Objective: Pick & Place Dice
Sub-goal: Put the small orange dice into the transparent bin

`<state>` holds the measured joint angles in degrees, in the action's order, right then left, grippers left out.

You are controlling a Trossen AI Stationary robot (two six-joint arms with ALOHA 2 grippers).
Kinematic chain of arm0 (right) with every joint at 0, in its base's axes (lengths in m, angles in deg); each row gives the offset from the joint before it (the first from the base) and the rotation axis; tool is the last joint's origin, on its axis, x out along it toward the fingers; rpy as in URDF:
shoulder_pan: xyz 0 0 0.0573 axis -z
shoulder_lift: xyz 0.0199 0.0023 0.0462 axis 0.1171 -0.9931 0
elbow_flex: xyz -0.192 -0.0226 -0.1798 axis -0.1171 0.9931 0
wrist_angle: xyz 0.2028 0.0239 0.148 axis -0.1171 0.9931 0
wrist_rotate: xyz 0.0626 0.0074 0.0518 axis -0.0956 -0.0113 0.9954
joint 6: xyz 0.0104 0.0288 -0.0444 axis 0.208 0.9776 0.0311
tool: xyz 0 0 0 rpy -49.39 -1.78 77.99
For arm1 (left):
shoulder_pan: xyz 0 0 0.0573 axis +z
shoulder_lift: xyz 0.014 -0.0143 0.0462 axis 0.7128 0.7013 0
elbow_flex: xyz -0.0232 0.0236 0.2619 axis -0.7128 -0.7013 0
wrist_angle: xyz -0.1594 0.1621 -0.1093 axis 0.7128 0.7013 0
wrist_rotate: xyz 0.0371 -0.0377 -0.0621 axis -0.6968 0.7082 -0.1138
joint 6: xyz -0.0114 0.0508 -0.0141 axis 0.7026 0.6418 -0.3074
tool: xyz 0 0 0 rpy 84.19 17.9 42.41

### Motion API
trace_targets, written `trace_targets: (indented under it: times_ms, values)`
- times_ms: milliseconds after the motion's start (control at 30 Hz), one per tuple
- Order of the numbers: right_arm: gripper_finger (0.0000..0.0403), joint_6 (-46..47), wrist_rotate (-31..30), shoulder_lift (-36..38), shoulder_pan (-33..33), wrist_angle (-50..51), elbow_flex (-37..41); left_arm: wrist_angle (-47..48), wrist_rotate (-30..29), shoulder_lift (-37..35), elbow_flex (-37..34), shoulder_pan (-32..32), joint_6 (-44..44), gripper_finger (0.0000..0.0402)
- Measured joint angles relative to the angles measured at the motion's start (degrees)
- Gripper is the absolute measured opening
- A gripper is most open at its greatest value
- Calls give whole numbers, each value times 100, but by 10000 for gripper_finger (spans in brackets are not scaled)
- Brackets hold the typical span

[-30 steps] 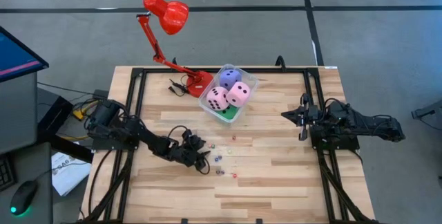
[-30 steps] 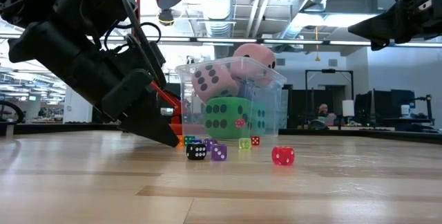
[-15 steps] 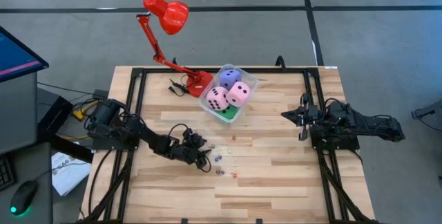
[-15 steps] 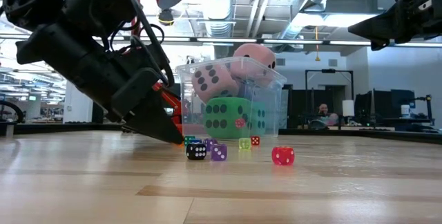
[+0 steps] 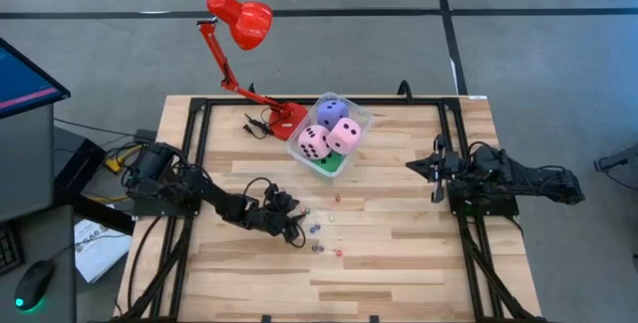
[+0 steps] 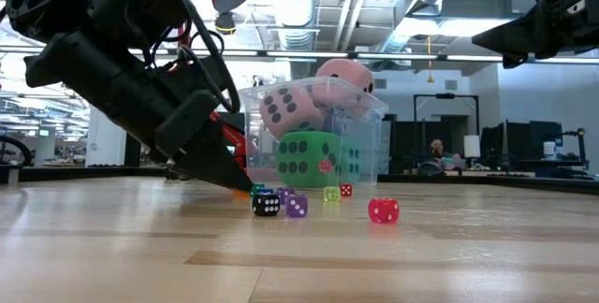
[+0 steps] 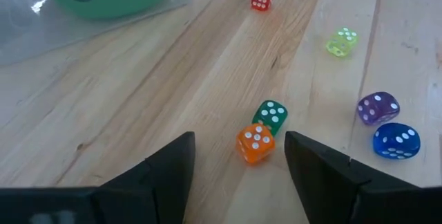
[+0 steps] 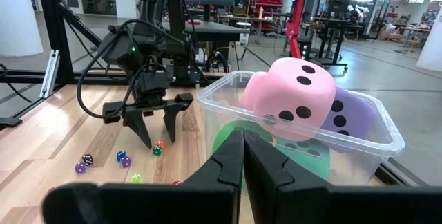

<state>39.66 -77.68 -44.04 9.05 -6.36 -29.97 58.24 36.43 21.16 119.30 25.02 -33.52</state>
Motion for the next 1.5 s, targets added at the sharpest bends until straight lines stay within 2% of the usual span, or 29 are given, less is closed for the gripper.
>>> trace_targets:
  times_ms: [267, 733, 1133, 1500]
  values:
    - [8, 0, 0, 1, 0, 0, 4, -244, 68, 287, 24, -59, 66, 214]
    - [8, 0, 1, 1, 1, 1, 4, -193, 81, 279, 26, -59, 70, 211]
    - [8, 0, -1, 0, 1, 2, 4, -191, 113, 283, 24, -52, 57, 135]
    - [8, 0, 0, 1, 2, 2, 4, -191, 144, 288, 24, -54, 52, 100]
